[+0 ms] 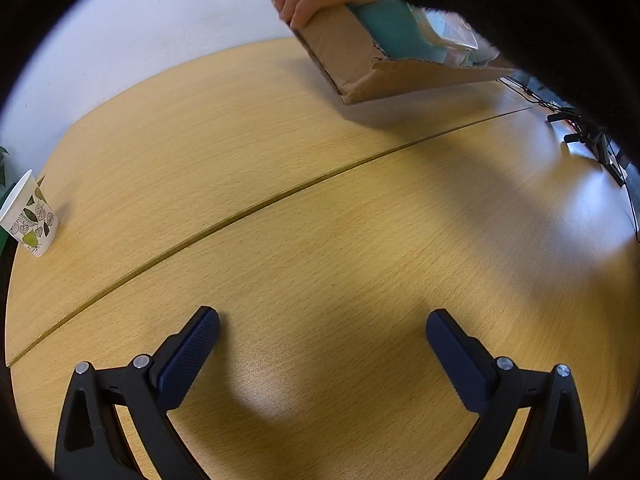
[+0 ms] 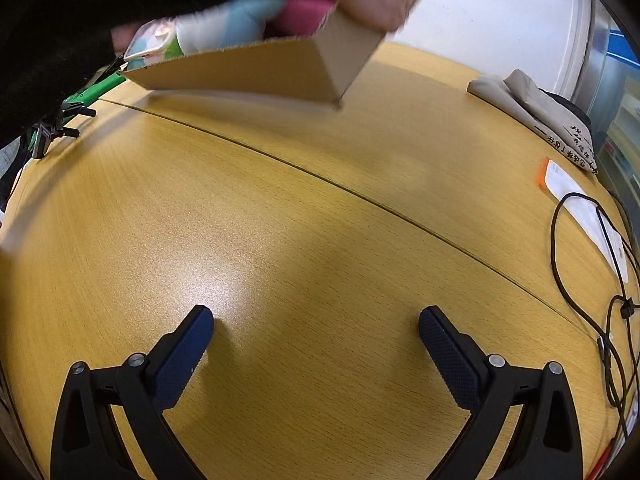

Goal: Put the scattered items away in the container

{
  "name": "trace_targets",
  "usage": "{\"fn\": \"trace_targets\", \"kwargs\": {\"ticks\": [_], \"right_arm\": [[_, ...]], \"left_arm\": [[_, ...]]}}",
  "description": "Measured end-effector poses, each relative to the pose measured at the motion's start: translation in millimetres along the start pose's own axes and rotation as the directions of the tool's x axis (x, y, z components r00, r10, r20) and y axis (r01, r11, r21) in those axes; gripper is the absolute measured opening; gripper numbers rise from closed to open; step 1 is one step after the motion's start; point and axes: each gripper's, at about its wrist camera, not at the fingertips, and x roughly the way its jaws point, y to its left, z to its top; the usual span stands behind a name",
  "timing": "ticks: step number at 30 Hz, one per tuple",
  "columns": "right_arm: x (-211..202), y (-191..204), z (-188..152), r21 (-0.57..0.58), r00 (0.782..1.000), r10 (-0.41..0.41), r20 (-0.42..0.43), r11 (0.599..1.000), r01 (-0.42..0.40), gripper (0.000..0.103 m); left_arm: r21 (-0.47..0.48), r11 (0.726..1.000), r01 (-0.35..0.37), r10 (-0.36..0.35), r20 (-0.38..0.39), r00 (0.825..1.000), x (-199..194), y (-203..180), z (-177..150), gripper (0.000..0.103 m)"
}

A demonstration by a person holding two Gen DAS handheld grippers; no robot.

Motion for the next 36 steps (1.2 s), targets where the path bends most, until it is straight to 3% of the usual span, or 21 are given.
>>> {"fn": "trace_targets", "kwargs": {"ticks": [36], "right_arm": [[-1.7, -0.7, 3.4, -0.002, 1.0, 0.002, 0.0, 1.0, -0.002, 0.103]], "left_arm": [[0.001, 1.0, 0.001, -0.001, 0.0, 1.0, 0.7, -2.2, 1.2, 0.103]]}}
